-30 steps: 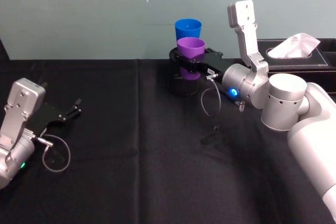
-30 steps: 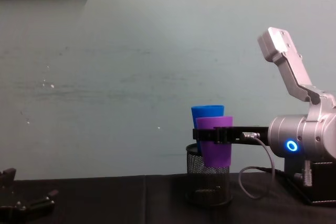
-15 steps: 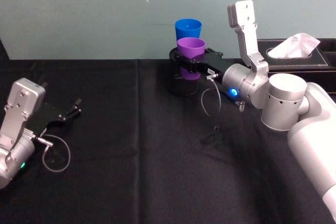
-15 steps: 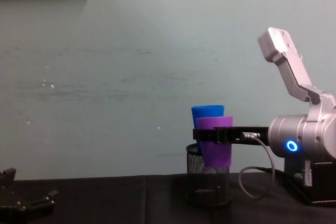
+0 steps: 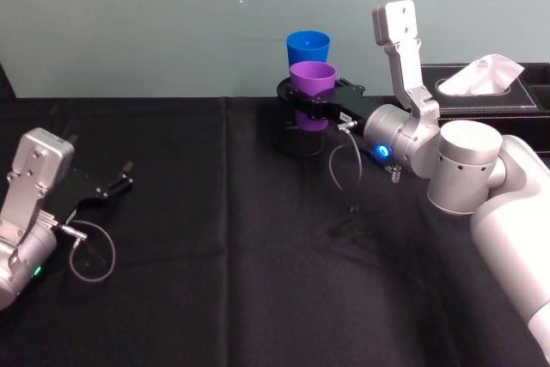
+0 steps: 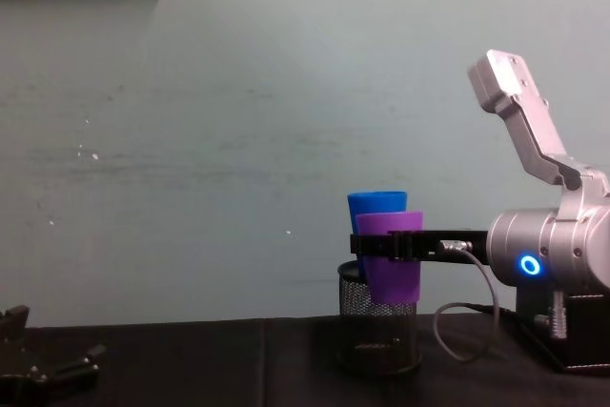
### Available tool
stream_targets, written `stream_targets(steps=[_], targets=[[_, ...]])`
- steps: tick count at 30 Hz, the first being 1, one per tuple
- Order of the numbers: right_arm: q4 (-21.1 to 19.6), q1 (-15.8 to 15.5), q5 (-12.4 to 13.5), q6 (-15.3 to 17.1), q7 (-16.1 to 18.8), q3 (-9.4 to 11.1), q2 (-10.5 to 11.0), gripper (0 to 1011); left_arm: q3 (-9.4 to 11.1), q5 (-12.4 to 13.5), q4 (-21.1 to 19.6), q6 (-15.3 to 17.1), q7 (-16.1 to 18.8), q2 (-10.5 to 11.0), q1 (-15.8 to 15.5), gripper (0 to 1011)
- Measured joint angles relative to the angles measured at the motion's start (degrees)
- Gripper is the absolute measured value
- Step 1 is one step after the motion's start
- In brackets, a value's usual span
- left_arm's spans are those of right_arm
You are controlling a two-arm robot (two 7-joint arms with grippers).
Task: Pick up one cup with a gripper and tap it against the other cup.
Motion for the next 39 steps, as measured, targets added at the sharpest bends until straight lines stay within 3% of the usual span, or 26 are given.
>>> stream_targets(steps=[39], targets=[[-0.01,-0.01,0.00,0.00,0.00,0.00,0.00,731,0.00,0.00,0.00,0.00,0.00,0.00,0.00,1000]])
